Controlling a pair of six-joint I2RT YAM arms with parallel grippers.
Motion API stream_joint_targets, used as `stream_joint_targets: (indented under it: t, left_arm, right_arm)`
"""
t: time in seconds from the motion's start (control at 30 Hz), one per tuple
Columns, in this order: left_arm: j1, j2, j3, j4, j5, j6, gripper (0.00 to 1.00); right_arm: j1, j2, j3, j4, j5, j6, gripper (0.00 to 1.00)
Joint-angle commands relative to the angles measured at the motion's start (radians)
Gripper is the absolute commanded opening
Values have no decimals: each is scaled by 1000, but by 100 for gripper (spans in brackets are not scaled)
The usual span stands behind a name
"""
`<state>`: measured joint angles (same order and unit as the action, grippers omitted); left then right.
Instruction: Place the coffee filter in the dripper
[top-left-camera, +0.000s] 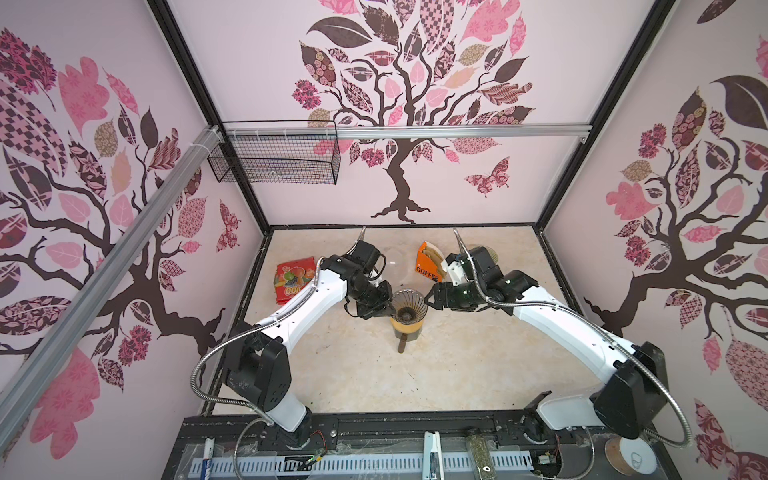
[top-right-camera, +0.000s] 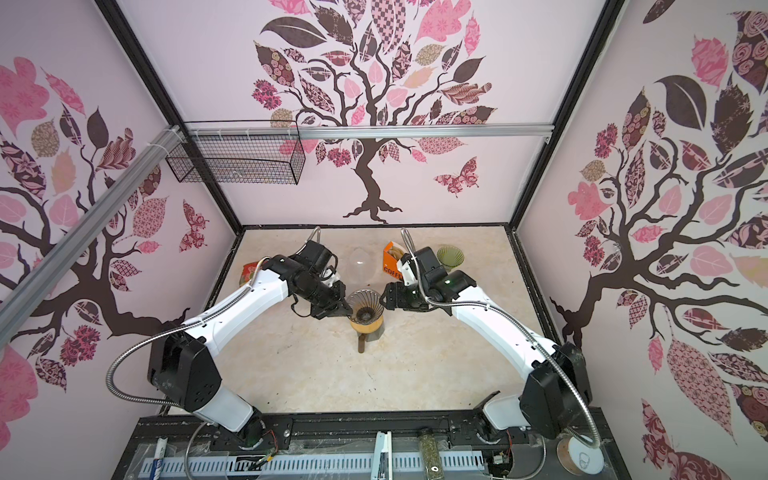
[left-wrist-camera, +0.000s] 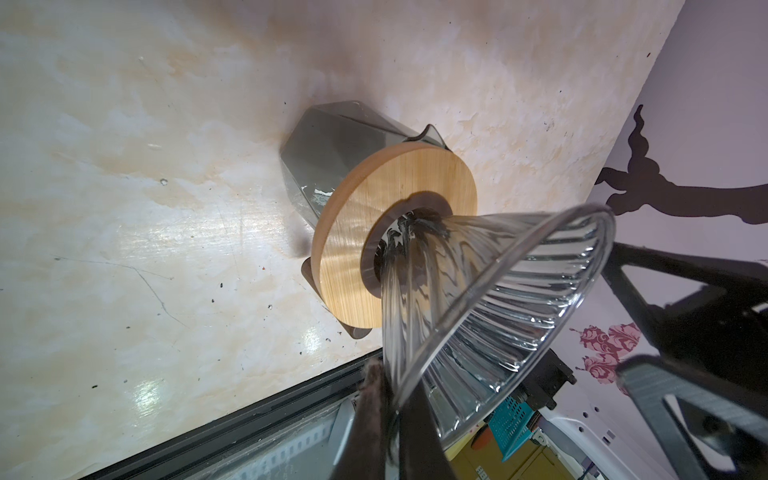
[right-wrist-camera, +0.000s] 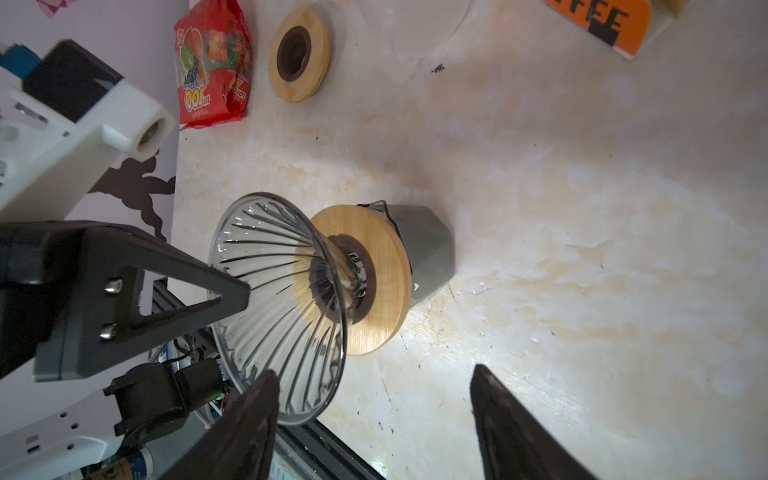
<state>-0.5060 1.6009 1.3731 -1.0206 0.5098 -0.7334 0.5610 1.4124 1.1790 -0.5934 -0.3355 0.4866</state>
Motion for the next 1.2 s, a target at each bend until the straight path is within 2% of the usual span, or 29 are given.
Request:
stream_joint_targets:
  t: [0.0, 0.13, 0.3, 0.8, 1.17]
  left_arm:
    - [8, -31, -35, -27, -12, 0, 0]
    - [8, -35, -37, -26, -11, -2, 0]
    - [7, -43, -40, -29, -22, 0, 0]
    - [8, -56, -64, -21, -25, -11, 1]
    - [8, -54, -88, -3, -25, -14, 1]
  right_arm:
    - [3, 32, 51, 41, -24, -22, 57]
    - [10, 73, 84, 44, -40, -24, 46]
    - [20, 111, 125, 42, -51, -26, 43]
    - [39, 165, 131, 28, -63, -49, 20]
    - [43, 164, 108, 33, -74, -52, 13]
